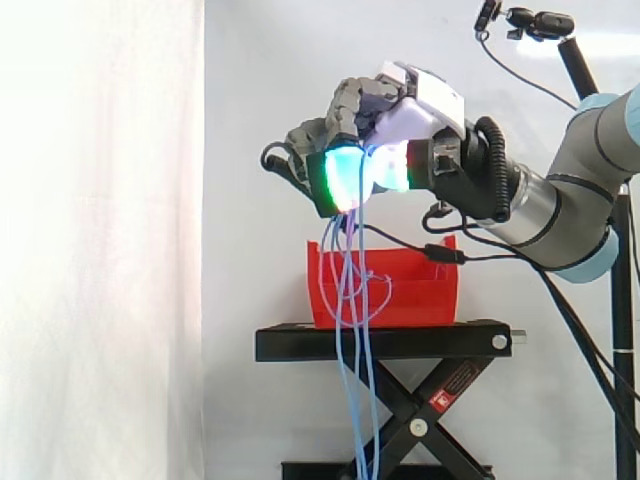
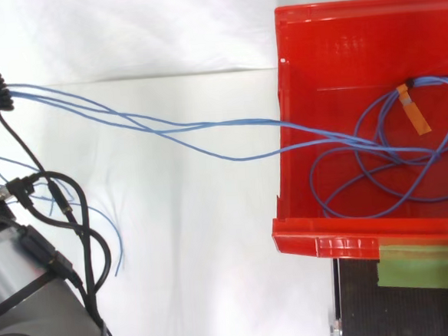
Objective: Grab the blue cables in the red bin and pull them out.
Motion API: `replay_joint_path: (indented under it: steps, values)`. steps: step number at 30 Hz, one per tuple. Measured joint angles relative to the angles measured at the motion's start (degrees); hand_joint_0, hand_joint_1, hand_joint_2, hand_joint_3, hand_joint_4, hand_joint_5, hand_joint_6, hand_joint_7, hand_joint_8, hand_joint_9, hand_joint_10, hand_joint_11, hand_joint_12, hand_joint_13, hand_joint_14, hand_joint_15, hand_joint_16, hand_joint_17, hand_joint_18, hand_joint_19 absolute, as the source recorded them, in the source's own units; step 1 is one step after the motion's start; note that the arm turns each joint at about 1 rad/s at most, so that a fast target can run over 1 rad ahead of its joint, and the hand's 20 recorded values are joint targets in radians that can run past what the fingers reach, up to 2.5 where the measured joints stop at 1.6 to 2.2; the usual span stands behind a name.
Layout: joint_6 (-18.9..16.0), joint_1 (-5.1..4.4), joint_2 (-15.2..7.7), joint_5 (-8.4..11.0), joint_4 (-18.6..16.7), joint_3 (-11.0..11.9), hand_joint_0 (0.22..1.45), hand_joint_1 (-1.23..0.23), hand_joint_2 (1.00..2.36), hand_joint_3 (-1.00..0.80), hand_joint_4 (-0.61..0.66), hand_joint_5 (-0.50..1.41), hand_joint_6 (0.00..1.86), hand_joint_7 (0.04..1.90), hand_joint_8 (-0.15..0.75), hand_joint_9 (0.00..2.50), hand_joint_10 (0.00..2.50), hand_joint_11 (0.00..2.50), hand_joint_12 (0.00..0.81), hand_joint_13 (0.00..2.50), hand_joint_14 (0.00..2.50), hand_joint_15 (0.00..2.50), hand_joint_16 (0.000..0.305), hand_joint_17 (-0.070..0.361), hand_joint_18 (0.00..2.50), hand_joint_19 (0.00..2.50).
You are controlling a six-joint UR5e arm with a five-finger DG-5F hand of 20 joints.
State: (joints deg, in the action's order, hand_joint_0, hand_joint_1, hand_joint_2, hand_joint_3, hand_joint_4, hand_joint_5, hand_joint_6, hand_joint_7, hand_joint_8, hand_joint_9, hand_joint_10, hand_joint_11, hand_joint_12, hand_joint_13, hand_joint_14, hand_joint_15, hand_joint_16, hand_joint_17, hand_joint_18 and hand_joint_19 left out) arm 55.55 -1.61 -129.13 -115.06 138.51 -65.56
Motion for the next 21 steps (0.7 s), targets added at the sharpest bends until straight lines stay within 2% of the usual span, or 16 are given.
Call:
replay_joint_path:
  steps: [7, 12, 17, 19, 21]
  values:
    - [7.4, -0.06, 0.0, -3.88, -2.4, 0.0, 0.96, -0.91, 1.0, -1.0, 0.08, 0.44, 1.25, 0.33, 0.265, 0.87, 0.01, 1.34, 0.306, 0.95, 1.9, 1.06, 0.044, 0.1, 0.97, 1.23]
    - [9.9, -0.13, 0.0, -5.19, -4.0, 0.0, 0.96, -0.91, 1.0, -1.0, 0.08, 0.44, 1.24, 0.33, 0.26, 0.87, 0.01, 1.34, 0.299, 0.95, 1.89, 1.06, 0.044, 0.099, 0.97, 1.23]
    - [10.0, -0.14, 0.0, -4.97, -3.6, 0.0, 0.96, -0.91, 1.0, -1.0, 0.08, 0.44, 1.24, 0.33, 0.262, 0.87, 0.01, 1.35, 0.305, 0.96, 1.9, 1.04, 0.044, 0.099, 0.97, 1.23]
    - [8.6, -0.16, 0.0, -4.18, -2.5, 0.0, 0.96, -0.91, 1.0, -1.0, 0.09, 0.44, 1.24, 0.33, 0.261, 0.87, 0.01, 1.35, 0.306, 0.96, 1.89, 1.05, 0.044, 0.099, 0.97, 1.23]
    - [6.1, -0.26, 0.0, -2.43, -0.4, 0.0, 0.96, -0.91, 1.0, -1.0, 0.08, 0.44, 1.24, 0.33, 0.26, 0.87, 0.01, 1.34, 0.3, 0.96, 1.89, 1.05, 0.044, 0.1, 0.97, 1.23]
